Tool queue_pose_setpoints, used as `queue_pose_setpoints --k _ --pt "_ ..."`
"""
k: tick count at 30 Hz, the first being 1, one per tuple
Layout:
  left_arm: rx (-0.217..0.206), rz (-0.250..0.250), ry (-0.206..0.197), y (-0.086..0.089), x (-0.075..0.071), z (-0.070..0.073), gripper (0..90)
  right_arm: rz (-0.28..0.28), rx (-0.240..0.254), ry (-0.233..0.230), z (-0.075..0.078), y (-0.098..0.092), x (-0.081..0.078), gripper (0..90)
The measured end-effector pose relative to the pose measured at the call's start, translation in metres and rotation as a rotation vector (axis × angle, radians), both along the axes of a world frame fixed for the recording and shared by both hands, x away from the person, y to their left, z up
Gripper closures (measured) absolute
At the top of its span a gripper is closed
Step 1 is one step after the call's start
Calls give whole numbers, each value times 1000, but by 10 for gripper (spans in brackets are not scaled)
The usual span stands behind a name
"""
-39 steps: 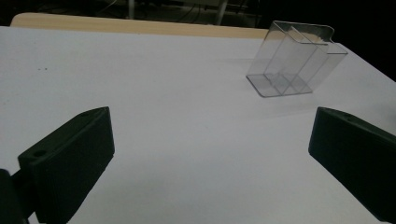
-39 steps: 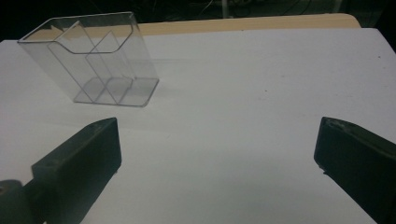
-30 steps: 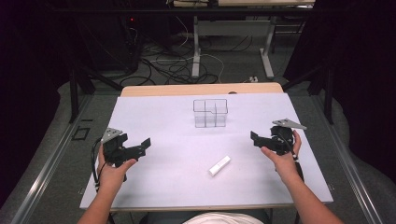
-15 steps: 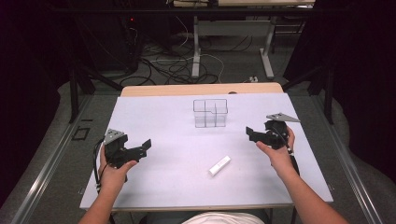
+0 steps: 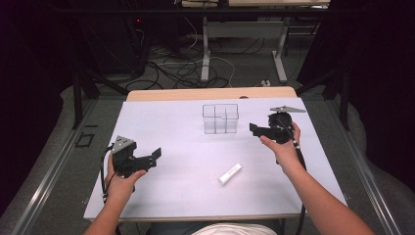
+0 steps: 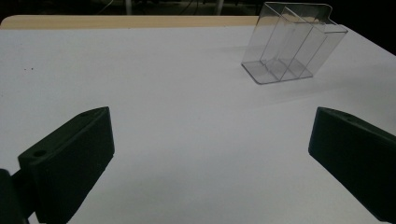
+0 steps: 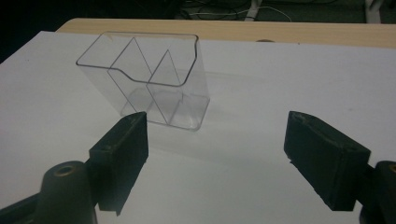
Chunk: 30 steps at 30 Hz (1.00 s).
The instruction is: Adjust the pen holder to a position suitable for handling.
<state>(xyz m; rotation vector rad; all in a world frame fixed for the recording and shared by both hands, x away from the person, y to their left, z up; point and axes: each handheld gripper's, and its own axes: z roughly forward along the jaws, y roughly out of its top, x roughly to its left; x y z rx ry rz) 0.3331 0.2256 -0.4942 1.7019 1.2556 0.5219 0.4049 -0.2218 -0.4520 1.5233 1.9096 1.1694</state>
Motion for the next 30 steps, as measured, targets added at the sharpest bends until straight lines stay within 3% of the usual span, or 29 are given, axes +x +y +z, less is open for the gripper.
queue_pose_setpoints --k 4,8,13,16,30 --pt "4 2 0 0 -1 0 3 6 -1 11 14 4 9 242" --pt "9 -2 8 -1 0 -1 3 13 -35 13 26 11 20 274" --pt "8 -2 8 0 1 -2 3 19 -30 61 35 19 36 301" --pt "8 -1 10 0 1 -2 3 24 -8 113 38 22 44 355" --pt "18 5 12 1 3 -4 3 28 -60 178 40 44 72 491"
